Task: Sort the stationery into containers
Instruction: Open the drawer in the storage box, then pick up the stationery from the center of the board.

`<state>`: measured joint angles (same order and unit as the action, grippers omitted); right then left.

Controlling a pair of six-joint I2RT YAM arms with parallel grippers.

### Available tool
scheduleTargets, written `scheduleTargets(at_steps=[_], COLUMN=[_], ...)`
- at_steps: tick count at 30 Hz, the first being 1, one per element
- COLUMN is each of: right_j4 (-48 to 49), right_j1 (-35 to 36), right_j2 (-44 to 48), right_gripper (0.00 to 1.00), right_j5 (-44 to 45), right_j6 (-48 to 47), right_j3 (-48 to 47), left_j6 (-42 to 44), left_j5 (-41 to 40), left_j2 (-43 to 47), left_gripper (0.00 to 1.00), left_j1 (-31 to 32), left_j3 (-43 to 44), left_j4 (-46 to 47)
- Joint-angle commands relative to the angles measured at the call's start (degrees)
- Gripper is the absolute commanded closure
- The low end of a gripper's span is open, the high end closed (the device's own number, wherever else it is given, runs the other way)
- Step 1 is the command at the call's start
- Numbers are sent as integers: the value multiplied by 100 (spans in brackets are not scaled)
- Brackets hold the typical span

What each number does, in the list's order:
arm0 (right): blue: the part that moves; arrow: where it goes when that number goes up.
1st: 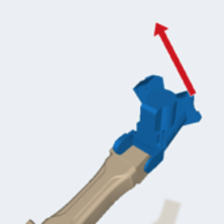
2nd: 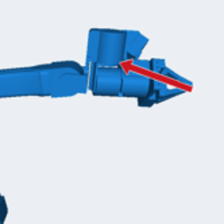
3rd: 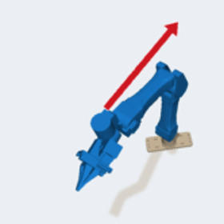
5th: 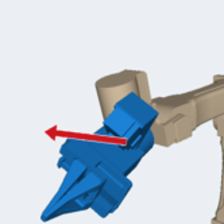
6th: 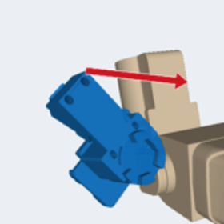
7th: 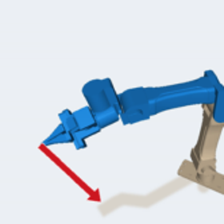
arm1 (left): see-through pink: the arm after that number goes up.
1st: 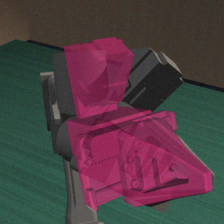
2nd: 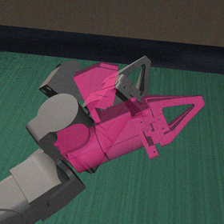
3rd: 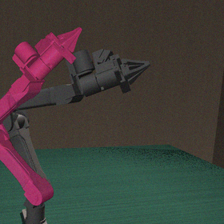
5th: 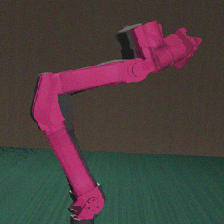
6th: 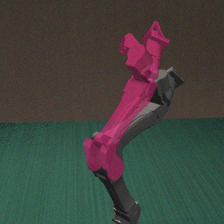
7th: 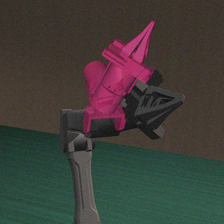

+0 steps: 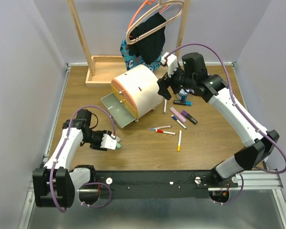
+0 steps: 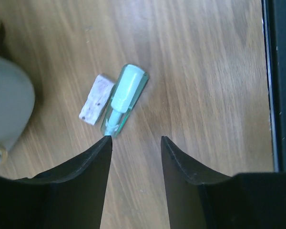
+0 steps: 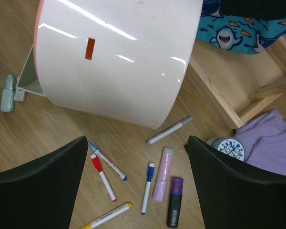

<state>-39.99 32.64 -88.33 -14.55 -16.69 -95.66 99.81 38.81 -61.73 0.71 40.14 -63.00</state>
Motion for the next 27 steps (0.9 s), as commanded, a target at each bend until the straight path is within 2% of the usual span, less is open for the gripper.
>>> scheduleTargets(at_steps=[1, 5, 14, 27], right_j4=[-27, 44, 114, 175], right_j1=[40, 32, 5, -74], right_j2=[431, 589, 721, 704], right_gripper=[7, 7, 7, 7], right_j5=[303, 400, 461, 462], right_j6=[-282, -309, -344, -335], right_j3=[397, 636, 847, 944], left_j6=[1260, 1269, 699, 566], left_j5=[-224, -84, -198, -558], left_j2=[-163, -725, -1331, -1798], left_gripper=[50, 53, 56, 57], left_j1=[245, 421, 1036, 1432], left_j3=[-138, 125, 292, 99], left_j4=[254, 139, 657, 1044])
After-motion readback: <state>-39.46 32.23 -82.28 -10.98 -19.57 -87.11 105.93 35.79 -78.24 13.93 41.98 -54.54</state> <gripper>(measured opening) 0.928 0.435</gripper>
